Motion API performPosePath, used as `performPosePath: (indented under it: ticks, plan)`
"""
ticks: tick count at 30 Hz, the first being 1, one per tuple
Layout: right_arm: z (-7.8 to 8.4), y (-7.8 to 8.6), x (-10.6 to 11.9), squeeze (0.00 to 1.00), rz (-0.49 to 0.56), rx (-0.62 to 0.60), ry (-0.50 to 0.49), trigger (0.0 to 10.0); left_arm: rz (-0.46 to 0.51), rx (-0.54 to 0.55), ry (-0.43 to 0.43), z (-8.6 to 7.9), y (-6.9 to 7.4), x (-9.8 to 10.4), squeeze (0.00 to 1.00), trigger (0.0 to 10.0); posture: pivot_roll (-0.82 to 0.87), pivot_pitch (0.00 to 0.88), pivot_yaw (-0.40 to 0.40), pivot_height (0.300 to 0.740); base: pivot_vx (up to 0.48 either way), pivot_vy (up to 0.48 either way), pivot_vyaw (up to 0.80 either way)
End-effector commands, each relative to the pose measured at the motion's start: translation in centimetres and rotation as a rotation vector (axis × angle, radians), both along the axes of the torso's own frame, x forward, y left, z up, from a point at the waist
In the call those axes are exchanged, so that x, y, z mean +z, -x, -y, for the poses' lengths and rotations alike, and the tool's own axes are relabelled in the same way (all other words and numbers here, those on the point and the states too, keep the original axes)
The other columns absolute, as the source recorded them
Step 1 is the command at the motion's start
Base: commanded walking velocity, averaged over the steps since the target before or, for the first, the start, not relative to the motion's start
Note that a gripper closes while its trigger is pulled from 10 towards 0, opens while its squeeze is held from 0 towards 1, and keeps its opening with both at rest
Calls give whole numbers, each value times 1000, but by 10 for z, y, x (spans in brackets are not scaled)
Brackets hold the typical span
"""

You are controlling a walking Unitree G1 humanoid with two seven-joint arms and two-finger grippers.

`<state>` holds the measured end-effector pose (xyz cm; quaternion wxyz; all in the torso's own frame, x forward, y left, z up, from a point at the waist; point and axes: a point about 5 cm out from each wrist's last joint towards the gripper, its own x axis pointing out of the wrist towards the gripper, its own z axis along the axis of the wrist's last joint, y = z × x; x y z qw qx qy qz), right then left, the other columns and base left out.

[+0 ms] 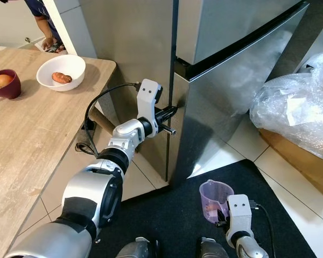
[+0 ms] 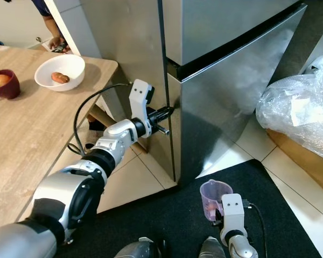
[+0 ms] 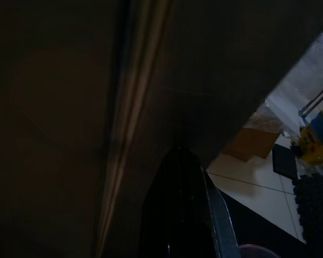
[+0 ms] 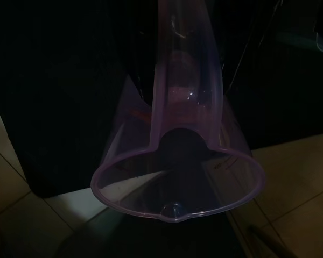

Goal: Restocking fridge

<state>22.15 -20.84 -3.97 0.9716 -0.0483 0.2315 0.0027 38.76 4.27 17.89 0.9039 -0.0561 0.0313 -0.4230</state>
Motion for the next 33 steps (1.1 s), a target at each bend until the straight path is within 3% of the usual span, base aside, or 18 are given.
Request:
performPosePath:
  ticks: [1,12,14,15,16,17,19,21,22,25,26,27,29,30,31,32,33]
  plan:
    - [2,6,-3,0,-5,-15,-3,10000,2,-76,-11,19,5,2,0,10000,-189,233,114,740,0,0,0]
    - [1,4,-2,0,2,-12,-4,10000,2,-134,-6,30,10,1,0,10000,-192,228,119,740,0,0,0]
    - [1,4,-2,0,1,-12,-6,10000,-20,-208,-7,35,15,-2,0,10000,-194,227,120,740,0,0,0]
    - [0,5,-2,0,-1,-12,-6,10000,-47,-295,-30,39,21,-8,0,10000,-195,226,120,740,0,0,0]
    - [0,5,-3,0,-6,-11,-8,10000,-69,-410,-121,41,30,-21,0,10000,-197,222,121,740,0,0,0]
    - [0,5,-3,0,-6,-11,-8,10000,-69,-410,-121,41,30,-21,0,10000,-197,222,121,740,0,0,0]
    - [0,6,-4,0,-13,-11,-10,10000,-98,-589,-363,34,45,-51,0,10000,-201,214,120,740,0,0,0]
    - [1,6,-4,0,-18,-11,-10,10000,-80,-656,-717,8,58,-92,0,10000,-200,207,114,740,0,0,0]
    - [1,6,-4,0,-19,-10,-9,10000,-75,-671,-822,-2,63,-105,0,10000,-198,203,109,740,0,0,0]
    - [2,5,-4,0,-25,-7,-7,10000,-133,-616,-859,-17,68,-122,0,10000,-193,195,100,740,0,0,0]
    - [2,5,-4,0,-30,-2,-6,10000,-165,-548,-814,-20,68,-126,0,10000,-186,187,89,740,0,0,0]
    - [2,5,-4,0,-30,-2,-6,10000,-165,-548,-814,-20,68,-126,0,10000,-186,187,89,740,0,0,0]
    - [1,4,-5,0,-59,14,-14,10000,-244,-302,-706,-34,67,-137,0,10000,-177,176,78,740,0,0,0]
    - [-2,3,-8,0,-96,29,-26,10000,-285,-107,-652,-48,68,-148,0,10000,-167,161,65,740,0,0,0]
    - [-5,4,-10,0,-121,39,-34,10000,-314,17,-627,-59,70,-155,0,10000,-167,161,65,740,0,0,0]
    - [-8,4,-12,0,-147,50,-46,10000,-321,134,-610,-70,76,-165,0,10000,-160,142,51,740,0,0,0]
    - [-11,4,-13,0,-164,67,-47,10000,-382,278,-514,-81,85,-176,0,10000,-160,142,51,740,0,0,0]
